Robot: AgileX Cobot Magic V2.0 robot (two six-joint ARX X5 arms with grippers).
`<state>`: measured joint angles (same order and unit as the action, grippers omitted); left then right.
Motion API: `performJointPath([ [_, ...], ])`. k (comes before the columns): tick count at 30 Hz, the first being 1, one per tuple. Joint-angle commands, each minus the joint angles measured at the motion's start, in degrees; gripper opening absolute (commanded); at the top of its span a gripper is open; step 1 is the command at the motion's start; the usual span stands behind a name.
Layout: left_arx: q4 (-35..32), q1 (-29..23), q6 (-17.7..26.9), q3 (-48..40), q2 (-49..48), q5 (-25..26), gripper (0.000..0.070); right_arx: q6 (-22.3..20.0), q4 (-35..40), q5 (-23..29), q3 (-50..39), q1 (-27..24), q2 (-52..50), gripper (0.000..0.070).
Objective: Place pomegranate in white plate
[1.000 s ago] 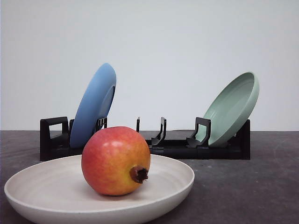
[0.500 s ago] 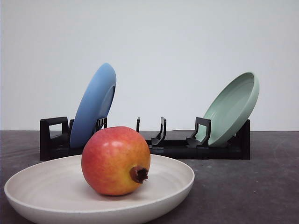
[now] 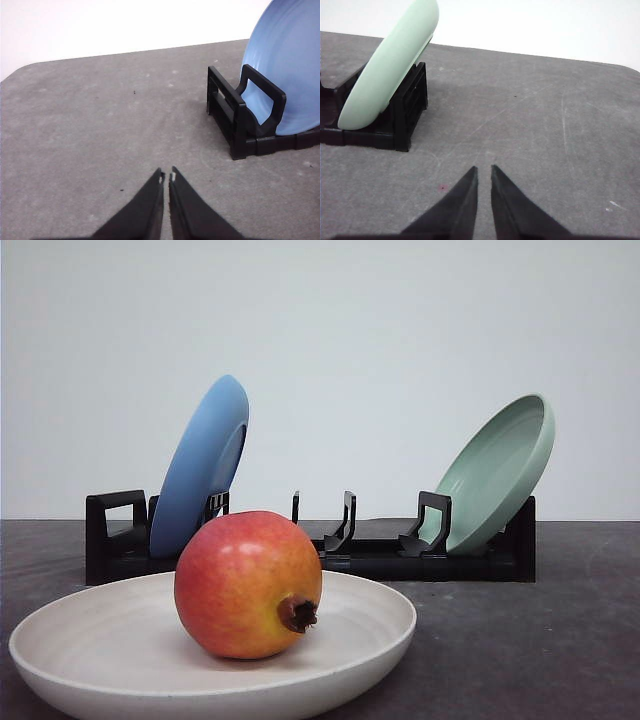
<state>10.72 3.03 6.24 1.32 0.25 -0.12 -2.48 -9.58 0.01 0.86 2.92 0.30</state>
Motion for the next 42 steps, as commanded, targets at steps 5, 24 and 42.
performJointPath([
  [5, 0.0, 0.0, 0.3, -0.7, -0.1, -0.1, 0.0000, 1.0, 0.6, 0.0, -0.2, -0.1, -0.1, 0.0047],
  [24, 0.0, 0.0, 0.3, -0.7, -0.1, 0.0, 0.0000, 1.0, 0.6, 0.0, -0.2, -0.1, -0.1, 0.0047],
  [42, 0.0, 0.0, 0.3, -0.7, -0.1, 0.0, 0.0000, 1.0, 0.6, 0.0, -0.2, -0.1, -0.1, 0.0047],
])
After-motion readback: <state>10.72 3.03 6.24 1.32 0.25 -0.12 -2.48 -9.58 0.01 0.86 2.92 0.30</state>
